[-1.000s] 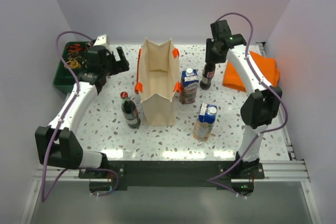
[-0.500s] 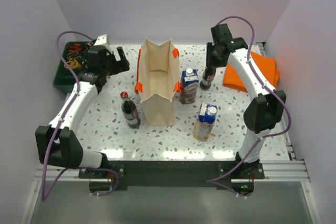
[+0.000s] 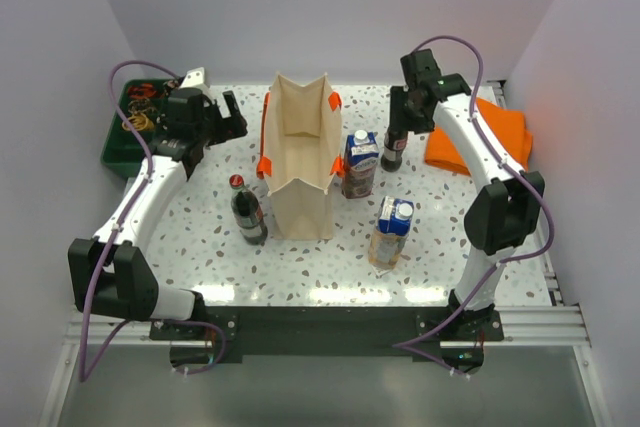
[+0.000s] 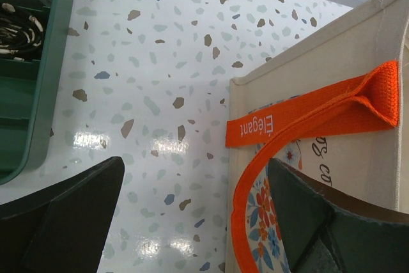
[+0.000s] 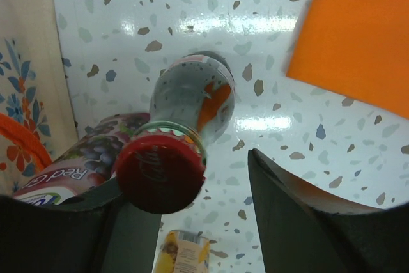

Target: Place the beverage into the canvas bag

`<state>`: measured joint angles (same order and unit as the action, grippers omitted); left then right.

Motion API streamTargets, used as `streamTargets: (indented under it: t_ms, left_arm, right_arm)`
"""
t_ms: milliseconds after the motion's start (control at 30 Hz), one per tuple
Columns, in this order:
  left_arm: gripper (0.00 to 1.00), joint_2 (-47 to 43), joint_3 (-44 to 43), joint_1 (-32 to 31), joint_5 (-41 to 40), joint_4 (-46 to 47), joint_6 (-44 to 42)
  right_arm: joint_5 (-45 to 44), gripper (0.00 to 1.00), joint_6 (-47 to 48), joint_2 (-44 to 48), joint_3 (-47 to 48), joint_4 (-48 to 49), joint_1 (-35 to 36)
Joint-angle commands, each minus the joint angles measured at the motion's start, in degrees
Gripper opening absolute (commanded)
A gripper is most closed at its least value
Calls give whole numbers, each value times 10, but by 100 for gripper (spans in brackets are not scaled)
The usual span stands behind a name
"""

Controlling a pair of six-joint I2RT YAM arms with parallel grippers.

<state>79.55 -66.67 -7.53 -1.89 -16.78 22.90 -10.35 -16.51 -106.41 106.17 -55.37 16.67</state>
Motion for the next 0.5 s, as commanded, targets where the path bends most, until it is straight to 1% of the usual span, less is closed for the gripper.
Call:
streamTargets:
  t_ms: [0,167,467]
  left_arm:
    - [100,1,2,1,1,30,-8]
    - [100,2,4,1,-1,30,-7]
    - [100,1,5,1,0,31,-5]
  right_arm:
    - [-3,57,-3,31,3,-4,3]
    - [-7,57,-4,35,12,4,4]
    - [-13,57,0,14,73,-7,4]
